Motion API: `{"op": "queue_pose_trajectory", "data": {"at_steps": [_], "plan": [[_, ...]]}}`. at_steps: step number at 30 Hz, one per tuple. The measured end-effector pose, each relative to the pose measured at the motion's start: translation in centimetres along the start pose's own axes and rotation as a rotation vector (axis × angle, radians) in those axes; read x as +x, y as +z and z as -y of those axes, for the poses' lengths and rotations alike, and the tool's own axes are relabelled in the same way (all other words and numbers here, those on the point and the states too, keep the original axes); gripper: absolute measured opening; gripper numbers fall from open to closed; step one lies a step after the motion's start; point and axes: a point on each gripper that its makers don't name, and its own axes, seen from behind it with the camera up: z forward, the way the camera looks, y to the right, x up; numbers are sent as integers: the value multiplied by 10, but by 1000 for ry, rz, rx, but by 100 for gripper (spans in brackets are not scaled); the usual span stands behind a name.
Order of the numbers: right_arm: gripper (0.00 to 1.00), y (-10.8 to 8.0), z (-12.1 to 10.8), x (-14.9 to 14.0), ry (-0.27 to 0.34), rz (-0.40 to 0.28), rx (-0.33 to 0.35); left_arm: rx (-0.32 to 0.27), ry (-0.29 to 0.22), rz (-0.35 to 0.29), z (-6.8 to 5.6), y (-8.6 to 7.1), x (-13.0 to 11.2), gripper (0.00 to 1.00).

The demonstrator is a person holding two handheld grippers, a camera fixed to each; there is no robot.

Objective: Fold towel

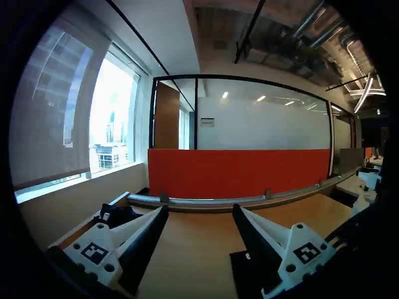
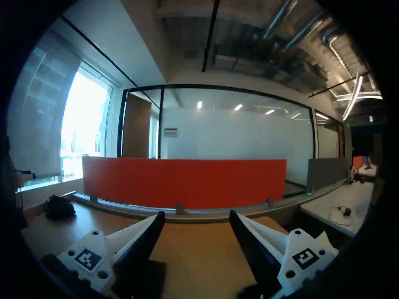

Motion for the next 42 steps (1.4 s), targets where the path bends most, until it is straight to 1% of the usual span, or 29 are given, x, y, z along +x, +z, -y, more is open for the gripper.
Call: {"op": "queue_pose_trajectory", "data": {"at_steps": [2,5,8,11,14,17,20,26,32,38,42], "plan": [[100,0,1,3,-2,8,8,-9,1,10,-3,0,3,95],[100,1,8,7,-18,23,39,-47,17,32,-11,2,5,95],[100,2,20,8,-44,49,92,-111,42,69,-26,3,2,95],[100,1,36,3,-71,90,160,-171,61,114,-39,4,-5,95],[100,-1,55,-6,-104,139,239,-221,60,154,-51,3,-11,95],[100,-8,78,-14,-136,189,338,-289,58,192,-65,2,-18,95],[100,-12,94,-17,-162,218,416,-340,71,230,-72,0,-26,95],[100,-10,100,-28,-200,252,448,-363,114,268,-74,0,-41,95],[100,-13,103,-57,-225,298,471,-397,129,310,-83,-3,-68,95],[100,-17,103,-96,-234,355,487,-422,148,363,-94,-7,-107,95],[100,-24,103,-125,-233,396,502,-442,171,405,-102,-11,-137,95]]}}
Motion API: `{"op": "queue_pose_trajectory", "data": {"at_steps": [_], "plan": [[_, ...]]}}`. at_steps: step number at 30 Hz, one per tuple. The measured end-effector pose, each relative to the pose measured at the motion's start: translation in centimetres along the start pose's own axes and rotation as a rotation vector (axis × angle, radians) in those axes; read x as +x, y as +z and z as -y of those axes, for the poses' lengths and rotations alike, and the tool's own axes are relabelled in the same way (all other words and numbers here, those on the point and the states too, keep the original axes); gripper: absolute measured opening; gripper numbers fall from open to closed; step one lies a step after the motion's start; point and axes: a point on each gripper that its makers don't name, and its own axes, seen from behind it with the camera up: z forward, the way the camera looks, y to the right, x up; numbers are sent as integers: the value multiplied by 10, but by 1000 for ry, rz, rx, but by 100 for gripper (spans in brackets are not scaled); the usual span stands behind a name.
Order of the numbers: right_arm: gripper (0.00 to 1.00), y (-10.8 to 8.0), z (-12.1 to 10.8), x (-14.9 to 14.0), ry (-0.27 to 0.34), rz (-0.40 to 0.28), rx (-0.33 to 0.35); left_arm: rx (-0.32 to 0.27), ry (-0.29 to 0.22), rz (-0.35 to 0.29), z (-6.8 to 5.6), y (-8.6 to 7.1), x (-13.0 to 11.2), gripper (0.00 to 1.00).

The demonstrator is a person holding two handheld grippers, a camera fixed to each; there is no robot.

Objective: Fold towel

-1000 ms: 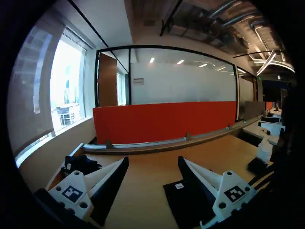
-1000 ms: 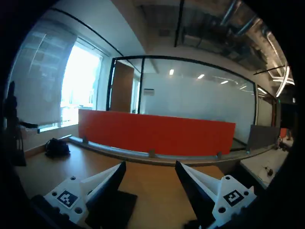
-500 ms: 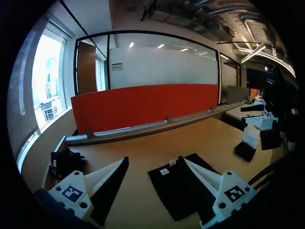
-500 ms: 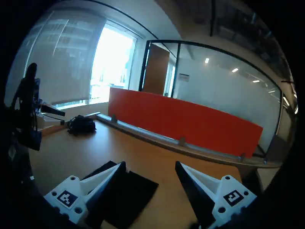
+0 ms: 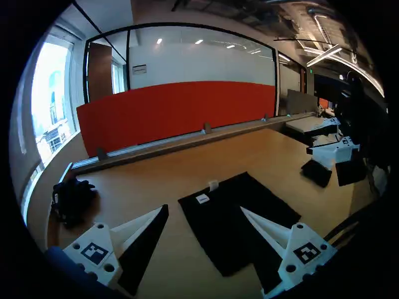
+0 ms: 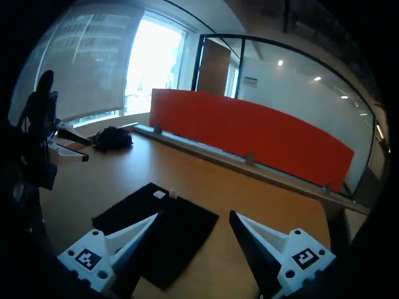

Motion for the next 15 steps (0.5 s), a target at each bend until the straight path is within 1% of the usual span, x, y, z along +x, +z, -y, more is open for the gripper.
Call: {"op": "queue_pose_trajectory", "data": {"at_steps": [5,15], "plan": [[100,8,11,-35,4,56,28,-18,22,61,-11,12,-34,95],[100,24,31,-101,-15,160,65,-71,39,182,-31,31,-97,95]]}}
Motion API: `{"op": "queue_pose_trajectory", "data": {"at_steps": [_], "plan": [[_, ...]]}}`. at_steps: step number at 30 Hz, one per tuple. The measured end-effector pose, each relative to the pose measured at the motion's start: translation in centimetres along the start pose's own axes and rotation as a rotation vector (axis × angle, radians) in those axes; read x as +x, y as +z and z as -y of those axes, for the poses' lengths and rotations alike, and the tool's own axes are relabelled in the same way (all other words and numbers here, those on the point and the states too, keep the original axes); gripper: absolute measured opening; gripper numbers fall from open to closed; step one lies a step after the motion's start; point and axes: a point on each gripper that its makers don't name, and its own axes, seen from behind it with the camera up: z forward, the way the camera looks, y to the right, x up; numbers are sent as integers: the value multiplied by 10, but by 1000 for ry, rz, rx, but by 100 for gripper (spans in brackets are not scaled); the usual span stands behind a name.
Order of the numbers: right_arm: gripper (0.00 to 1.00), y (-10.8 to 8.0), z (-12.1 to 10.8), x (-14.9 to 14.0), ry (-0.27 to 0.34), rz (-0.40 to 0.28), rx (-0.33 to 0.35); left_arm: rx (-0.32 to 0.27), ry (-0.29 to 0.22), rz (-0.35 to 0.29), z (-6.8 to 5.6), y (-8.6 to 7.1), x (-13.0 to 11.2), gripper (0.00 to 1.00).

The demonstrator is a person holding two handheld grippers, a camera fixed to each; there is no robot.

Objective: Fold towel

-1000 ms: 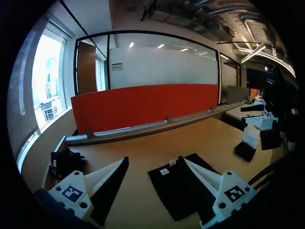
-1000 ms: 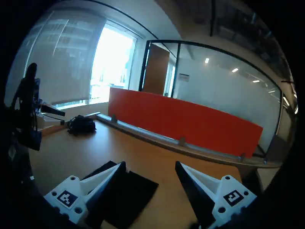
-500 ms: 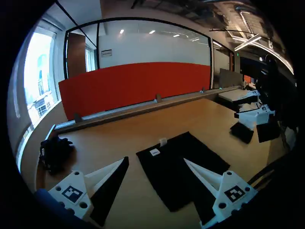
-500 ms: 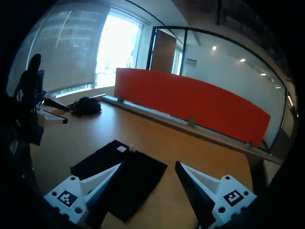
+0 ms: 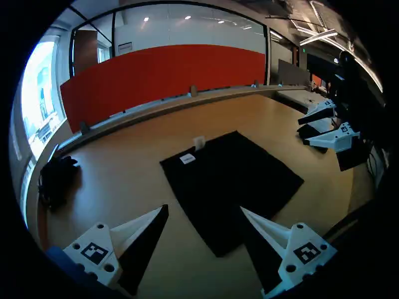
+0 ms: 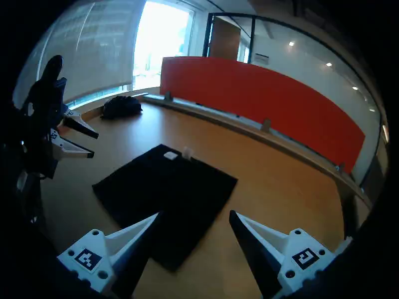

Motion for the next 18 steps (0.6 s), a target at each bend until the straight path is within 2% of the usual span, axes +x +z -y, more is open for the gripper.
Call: {"op": "queue_pose_trajectory", "data": {"at_steps": [11,18], "plan": [[100,19,22,-59,-8,111,47,-52,5,116,-19,24,-53,95],[100,23,30,-90,14,168,68,-76,40,186,-28,31,-81,95]]}}
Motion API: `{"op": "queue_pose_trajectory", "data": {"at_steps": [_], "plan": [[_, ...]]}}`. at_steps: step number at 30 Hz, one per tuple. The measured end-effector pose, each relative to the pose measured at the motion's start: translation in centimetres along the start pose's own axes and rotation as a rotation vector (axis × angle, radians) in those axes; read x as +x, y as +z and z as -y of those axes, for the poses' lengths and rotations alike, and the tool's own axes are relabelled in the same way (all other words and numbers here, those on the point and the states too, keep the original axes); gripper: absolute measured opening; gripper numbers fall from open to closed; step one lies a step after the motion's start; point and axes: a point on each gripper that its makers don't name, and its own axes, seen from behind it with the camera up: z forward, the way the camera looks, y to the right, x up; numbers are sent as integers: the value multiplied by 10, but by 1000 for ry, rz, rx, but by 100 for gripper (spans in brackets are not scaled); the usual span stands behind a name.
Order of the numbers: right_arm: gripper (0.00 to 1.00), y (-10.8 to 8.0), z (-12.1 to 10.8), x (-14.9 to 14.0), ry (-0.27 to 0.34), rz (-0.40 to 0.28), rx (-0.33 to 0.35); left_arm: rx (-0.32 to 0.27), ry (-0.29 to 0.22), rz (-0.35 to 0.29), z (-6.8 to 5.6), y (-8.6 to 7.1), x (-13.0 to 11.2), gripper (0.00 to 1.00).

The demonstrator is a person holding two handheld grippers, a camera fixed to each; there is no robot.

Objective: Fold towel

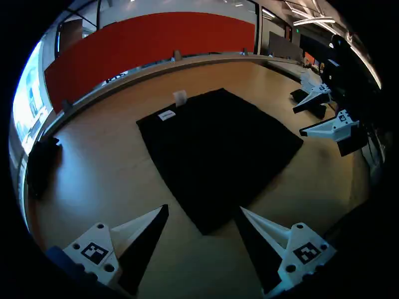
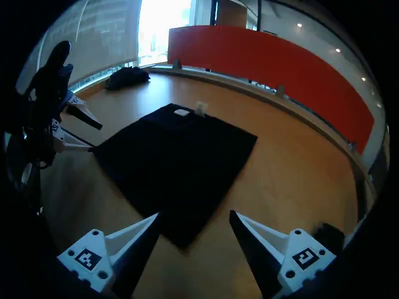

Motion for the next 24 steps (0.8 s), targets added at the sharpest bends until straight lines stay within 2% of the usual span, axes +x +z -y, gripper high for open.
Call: {"op": "queue_pose_trajectory", "data": {"at_steps": [13,19,24], "plan": [[96,7,9,-29,-28,69,37,-22,-20,64,-8,10,-21,95],[85,8,9,-36,-21,89,44,-31,-16,79,-12,11,-24,95],[77,8,10,-39,-18,97,56,-23,-16,91,-10,11,-26,87]]}}
